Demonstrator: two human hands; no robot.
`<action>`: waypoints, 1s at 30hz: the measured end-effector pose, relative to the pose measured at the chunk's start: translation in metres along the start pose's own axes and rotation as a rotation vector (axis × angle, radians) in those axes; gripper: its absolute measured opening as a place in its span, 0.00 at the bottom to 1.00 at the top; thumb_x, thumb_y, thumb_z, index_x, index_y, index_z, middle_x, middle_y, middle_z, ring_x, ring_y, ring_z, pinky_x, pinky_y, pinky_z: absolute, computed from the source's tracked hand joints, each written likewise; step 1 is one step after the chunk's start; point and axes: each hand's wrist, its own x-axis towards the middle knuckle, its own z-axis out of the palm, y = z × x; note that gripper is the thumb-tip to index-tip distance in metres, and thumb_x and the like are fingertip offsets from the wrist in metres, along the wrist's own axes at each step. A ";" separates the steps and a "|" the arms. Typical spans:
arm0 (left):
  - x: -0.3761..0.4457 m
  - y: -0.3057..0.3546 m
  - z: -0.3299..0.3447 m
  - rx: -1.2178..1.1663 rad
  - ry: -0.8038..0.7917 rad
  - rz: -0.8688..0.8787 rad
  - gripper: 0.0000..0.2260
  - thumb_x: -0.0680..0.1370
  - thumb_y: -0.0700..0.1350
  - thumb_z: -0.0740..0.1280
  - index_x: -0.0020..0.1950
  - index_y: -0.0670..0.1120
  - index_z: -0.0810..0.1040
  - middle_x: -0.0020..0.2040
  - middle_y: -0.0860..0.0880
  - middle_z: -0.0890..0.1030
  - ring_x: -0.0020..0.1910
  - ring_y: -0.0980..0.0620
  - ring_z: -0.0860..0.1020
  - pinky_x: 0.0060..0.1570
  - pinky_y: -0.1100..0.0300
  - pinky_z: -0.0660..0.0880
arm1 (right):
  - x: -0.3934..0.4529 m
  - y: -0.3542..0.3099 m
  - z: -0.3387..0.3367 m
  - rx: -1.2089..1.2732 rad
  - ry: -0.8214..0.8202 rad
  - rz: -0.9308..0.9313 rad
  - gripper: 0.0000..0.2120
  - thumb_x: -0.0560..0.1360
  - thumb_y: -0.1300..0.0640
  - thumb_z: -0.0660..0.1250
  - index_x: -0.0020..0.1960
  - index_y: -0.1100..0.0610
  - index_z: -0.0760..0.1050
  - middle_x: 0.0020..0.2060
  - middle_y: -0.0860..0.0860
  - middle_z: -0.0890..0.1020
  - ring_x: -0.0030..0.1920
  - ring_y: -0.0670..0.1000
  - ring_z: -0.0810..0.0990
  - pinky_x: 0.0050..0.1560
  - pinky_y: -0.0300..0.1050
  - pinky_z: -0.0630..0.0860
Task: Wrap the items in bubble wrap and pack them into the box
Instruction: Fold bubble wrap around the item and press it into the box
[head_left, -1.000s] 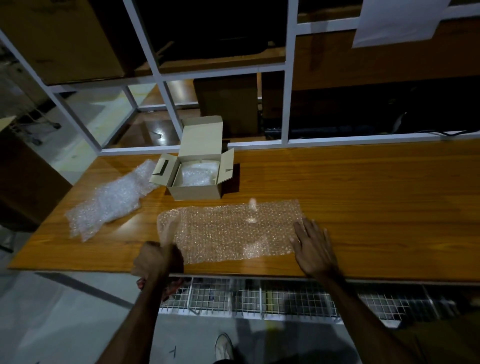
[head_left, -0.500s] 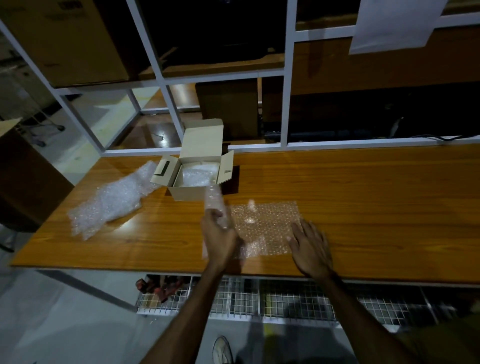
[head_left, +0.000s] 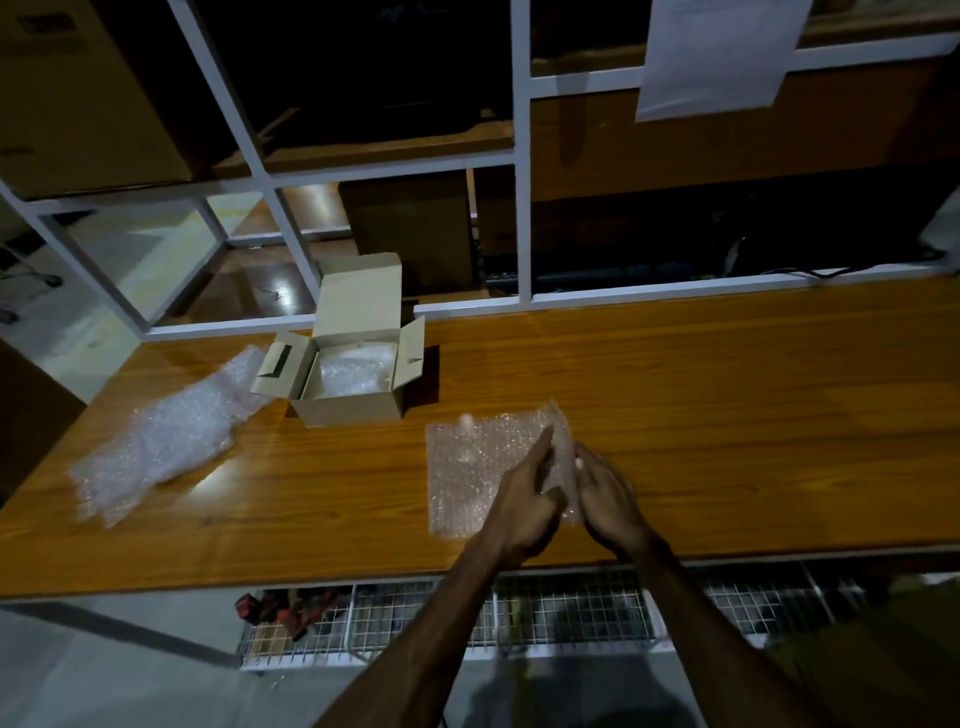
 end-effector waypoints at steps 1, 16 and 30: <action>-0.002 0.000 -0.002 0.002 0.024 0.012 0.33 0.82 0.39 0.65 0.85 0.54 0.58 0.78 0.55 0.70 0.76 0.56 0.71 0.72 0.53 0.74 | -0.001 -0.001 -0.001 0.059 0.001 0.016 0.27 0.86 0.41 0.46 0.81 0.49 0.64 0.78 0.50 0.69 0.77 0.55 0.68 0.76 0.57 0.67; 0.005 -0.095 -0.065 1.009 0.174 -0.051 0.30 0.87 0.57 0.39 0.85 0.44 0.56 0.85 0.42 0.55 0.85 0.40 0.52 0.83 0.43 0.51 | 0.031 -0.072 0.072 -0.497 -0.144 -0.352 0.26 0.87 0.53 0.54 0.84 0.51 0.55 0.84 0.51 0.53 0.84 0.52 0.49 0.83 0.54 0.47; -0.015 -0.093 -0.084 1.072 0.136 -0.241 0.31 0.86 0.59 0.36 0.85 0.45 0.37 0.85 0.44 0.37 0.84 0.43 0.37 0.83 0.44 0.38 | 0.056 -0.023 0.041 -0.584 -0.046 -0.083 0.35 0.83 0.32 0.36 0.84 0.47 0.38 0.82 0.49 0.38 0.82 0.54 0.34 0.82 0.61 0.37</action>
